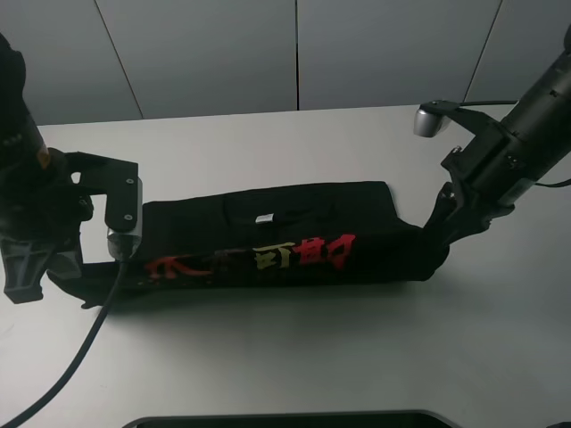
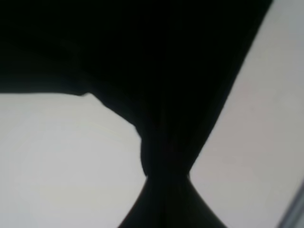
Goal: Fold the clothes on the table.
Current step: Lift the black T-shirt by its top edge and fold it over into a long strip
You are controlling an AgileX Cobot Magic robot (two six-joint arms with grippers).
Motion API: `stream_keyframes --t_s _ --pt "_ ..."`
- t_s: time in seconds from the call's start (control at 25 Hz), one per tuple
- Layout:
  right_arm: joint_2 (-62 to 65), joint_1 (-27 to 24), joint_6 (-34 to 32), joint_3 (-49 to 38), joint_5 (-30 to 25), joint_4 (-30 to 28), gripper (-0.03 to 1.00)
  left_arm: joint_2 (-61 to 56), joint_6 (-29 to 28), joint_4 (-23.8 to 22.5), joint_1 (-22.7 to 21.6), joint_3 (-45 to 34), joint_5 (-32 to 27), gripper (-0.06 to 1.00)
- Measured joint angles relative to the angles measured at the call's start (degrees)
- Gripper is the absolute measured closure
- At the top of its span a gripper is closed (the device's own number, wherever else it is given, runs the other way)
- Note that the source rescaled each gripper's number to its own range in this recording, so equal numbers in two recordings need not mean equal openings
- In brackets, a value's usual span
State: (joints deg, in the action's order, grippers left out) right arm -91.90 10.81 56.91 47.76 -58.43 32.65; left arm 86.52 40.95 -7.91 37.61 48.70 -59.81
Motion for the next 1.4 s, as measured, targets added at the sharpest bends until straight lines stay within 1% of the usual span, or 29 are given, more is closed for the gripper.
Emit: stream_keyframes --t_s 0.04,0.16,0.28,0.4,0.52,0.64,0.8,0.92,1.0,1.12,1.2,1.24,1.28,1.36,1.4 --pt "-0.02 0.0 0.94 0.0 2.34 0.62 0.97 -0.05 0.0 -0.91 0.0 0.0 3.04 0.92" --pt "-0.12 0.0 4.91 0.11 12.48 3.73 0.97 0.52 0.0 -4.44 0.0 0.0 13.41 0.92" --pt "-1.53 0.0 9.21 0.58 20.75 7.14 0.97 3.12 -0.29 -6.01 -1.32 0.0 23.62 0.92" --pt "-4.07 0.0 12.38 0.89 28.31 8.88 0.97 6.81 -1.18 -7.49 -3.6 0.0 30.4 0.92" --pt "-6.95 0.0 16.39 1.62 34.0 11.7 0.97 10.55 -2.65 -9.65 -5.86 0.0 34.25 0.92" --pt "-9.92 0.0 21.27 2.83 36.4 15.0 0.97 13.79 -3.12 -10.31 -7.87 0.36 37.05 0.92" --pt "-13.67 0.0 25.21 4.99 40.67 18.03 0.97 16.55 -3.23 -10.31 -9.58 0.74 42.21 0.92" --pt "-16.35 0.0 26.23 7.46 42.67 19.1 0.97 17.67 -3.23 -10.31 -9.81 0.99 44.6 0.92" --pt "-18.34 0.0 26.47 9.36 42.94 19.49 0.97 18.45 -3.23 -10.42 -9.93 1.08 45.62 0.92" --pt "-21.19 0.0 26.59 12.17 42.94 21.94 0.96 19.62 -3.23 -10.52 -10.04 1.08 46.48 0.92" --pt "-23.06 0.0 26.69 13.85 42.94 23.56 0.9 20.54 -3.23 -10.63 -10.04 1.08 46.74 0.92" --pt "-24.03 0.0 26.69 14.53 42.94 24.51 0.84 20.98 -3.23 -10.63 -10.14 1.08 46.74 0.92" --pt "-25.01 0.0 26.69 14.97 43.22 25.41 0.75 21.3 -3.23 -10.74 -10.12 1.08 46.82 0.92" --pt "-26.79 0.0 26.69 16.18 43.47 26.93 0.54 22.34 -3.23 -10.74 -10.12 1.08 46.97 0.92" --pt "-27.73 0.0 26.69 16.69 43.91 27.79 0.42 22.74 -3.23 -10.74 -10.12 1.08 46.97 0.92"
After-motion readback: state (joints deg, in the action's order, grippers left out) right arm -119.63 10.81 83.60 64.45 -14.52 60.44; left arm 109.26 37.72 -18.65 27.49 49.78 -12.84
